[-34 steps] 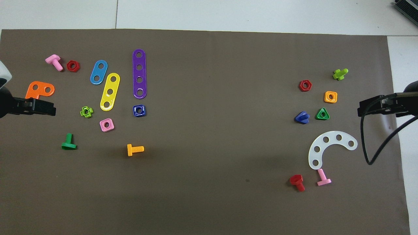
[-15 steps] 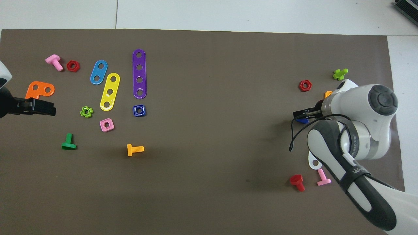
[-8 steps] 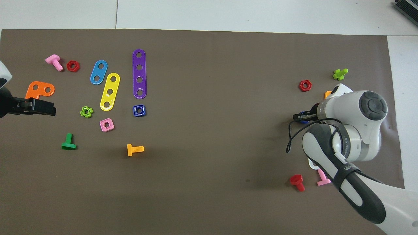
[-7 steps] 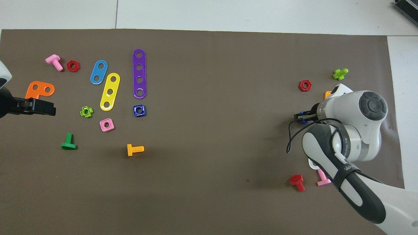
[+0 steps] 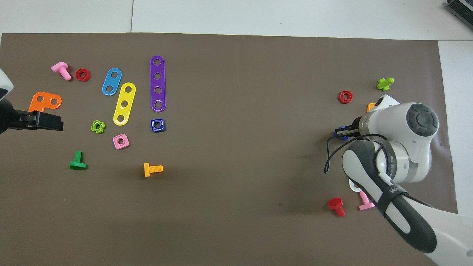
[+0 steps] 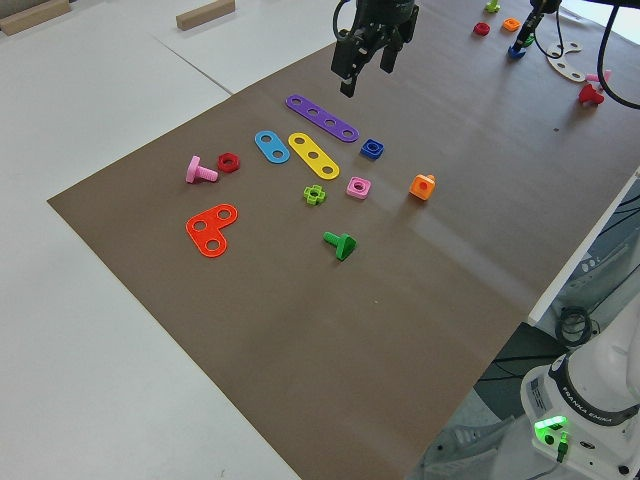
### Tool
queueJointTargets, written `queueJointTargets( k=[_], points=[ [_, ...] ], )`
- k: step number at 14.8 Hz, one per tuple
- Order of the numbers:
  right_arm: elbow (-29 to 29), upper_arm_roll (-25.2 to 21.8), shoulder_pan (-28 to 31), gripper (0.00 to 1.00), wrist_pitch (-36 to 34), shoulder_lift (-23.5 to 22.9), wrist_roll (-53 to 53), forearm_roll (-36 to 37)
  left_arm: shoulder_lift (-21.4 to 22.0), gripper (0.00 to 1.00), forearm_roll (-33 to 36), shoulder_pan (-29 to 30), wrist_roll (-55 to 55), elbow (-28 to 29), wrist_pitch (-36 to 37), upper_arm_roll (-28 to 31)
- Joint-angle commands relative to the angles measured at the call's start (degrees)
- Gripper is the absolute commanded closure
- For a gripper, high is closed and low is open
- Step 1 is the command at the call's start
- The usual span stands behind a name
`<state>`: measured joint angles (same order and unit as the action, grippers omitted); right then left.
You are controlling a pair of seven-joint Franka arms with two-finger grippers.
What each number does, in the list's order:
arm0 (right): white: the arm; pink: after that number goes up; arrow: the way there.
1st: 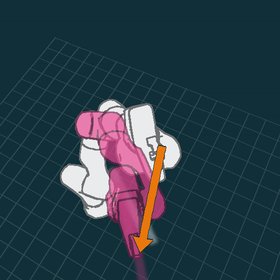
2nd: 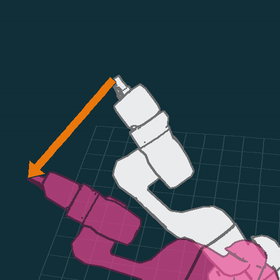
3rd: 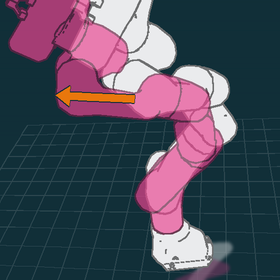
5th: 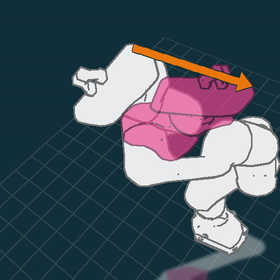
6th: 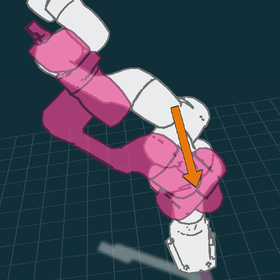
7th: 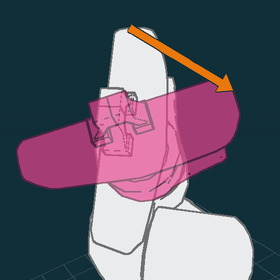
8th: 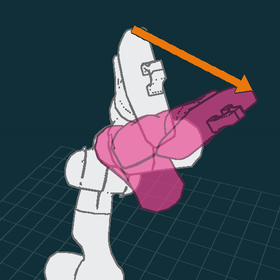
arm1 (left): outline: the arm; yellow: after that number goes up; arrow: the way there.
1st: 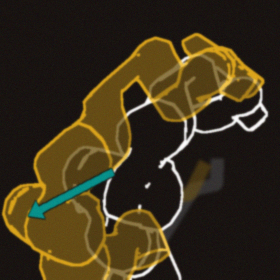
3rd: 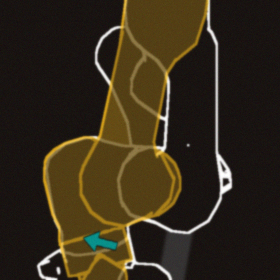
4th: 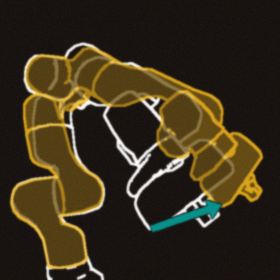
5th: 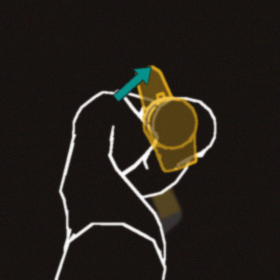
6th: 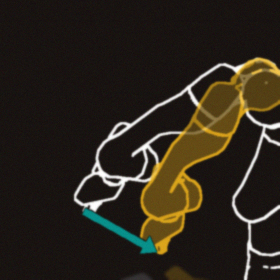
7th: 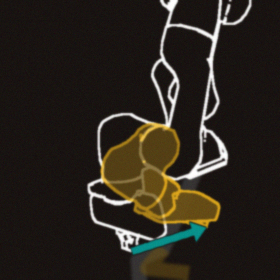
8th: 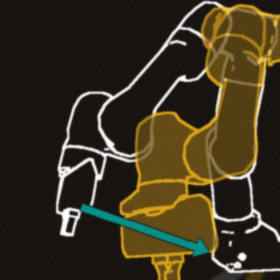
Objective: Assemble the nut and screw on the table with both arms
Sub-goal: 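Close the right gripper on the blue screw and lift it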
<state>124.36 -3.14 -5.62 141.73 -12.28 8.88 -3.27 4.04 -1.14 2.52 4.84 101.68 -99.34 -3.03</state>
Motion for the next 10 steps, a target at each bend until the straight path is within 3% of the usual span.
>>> queueJointTargets(
  k=[1,7,8,9,10],
  points=[
    [0.9,0.2,0.5,0.66,1.1,0.5,2.5,-1.7,1.7,0.00,0.4,0.7,0.0,1.6,-0.3,-0.5],
    [0.9,0.2,0.5,0.68,1.4,0.5,2.0,-1.7,1.7,0.00,0.4,0.7,0.0,1.6,-0.3,-0.5],
    [0.9,0.2,0.4,0.74,1.4,0.5,2.1,-1.7,1.7,0.00,0.4,0.7,0.0,1.6,-0.3,-0.5],
    [0.9,0.2,0.5,0.97,1.4,0.5,2.1,-1.7,1.7,0.00,0.4,0.7,0.0,1.6,-0.3,-0.5],
    [0.9,0.2,0.4,1.00,1.4,0.4,1.8,-1.7,1.7,0.00,0.4,0.7,0.0,1.6,-0.3,-0.5]
  ],
)
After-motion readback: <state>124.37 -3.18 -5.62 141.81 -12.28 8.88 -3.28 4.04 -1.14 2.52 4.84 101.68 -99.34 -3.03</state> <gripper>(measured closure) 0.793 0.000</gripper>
